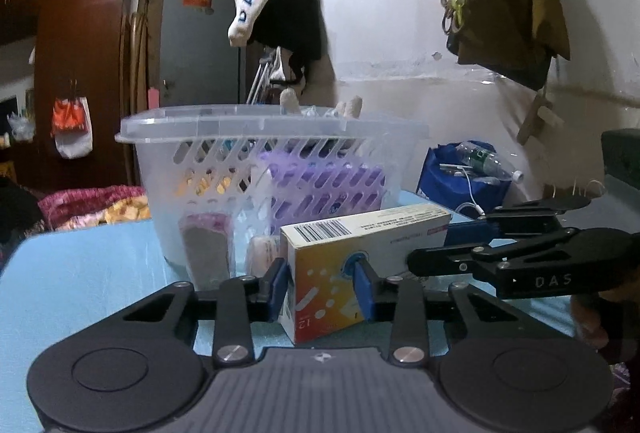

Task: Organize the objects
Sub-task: 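Grasp the white medicine box with the left tool, then lift the medicine box and drop it into the basket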

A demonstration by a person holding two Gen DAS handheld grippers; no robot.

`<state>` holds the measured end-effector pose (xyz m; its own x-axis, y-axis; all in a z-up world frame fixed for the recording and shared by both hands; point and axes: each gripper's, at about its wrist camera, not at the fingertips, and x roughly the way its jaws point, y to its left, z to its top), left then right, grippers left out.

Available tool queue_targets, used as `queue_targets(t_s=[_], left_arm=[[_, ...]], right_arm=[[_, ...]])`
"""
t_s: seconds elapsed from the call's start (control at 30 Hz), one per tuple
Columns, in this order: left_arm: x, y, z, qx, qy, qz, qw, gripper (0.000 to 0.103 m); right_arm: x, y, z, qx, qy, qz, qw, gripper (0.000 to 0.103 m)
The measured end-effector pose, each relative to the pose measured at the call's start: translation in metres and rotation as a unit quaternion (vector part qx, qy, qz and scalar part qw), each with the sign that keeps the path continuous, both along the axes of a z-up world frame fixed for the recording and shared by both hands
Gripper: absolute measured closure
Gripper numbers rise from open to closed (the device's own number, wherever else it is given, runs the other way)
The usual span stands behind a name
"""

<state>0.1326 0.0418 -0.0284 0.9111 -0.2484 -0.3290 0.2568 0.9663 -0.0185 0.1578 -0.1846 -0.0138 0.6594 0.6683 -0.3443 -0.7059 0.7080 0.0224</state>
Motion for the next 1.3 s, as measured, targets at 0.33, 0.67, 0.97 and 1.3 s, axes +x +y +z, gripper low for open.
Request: queue_targets(t_s=[0.33, 0.67, 0.97, 1.3], left_arm=[[-0.037, -0.004, 0.017, -0.008, -0.073, 0.000, 0.9973, 0.064], [-0.055, 0.002, 0.064, -0.016, -0.124, -0.003, 0.9922, 0.064], [-0.003, 0.006, 0.142, 0.030, -0.171, 0.021, 0.9846, 0.064], [0.103, 0.039, 0.114, 0.027, -0.077, 0.062, 0.9948, 0.064]], right_arm=[[-0.033, -0.003, 0.021, 0.017, -0.061, -0.008, 0.998, 0.065], [-0.038, 0.004, 0.065, 0.027, -0.110, -0.001, 0.994, 0.066], [0.017, 0.032, 0.134, 0.043, -0.142, -0.008, 0.989, 0.066], [0.121, 0.093, 0.106, -0.006, -0.066, -0.022, 0.998, 0.069]])
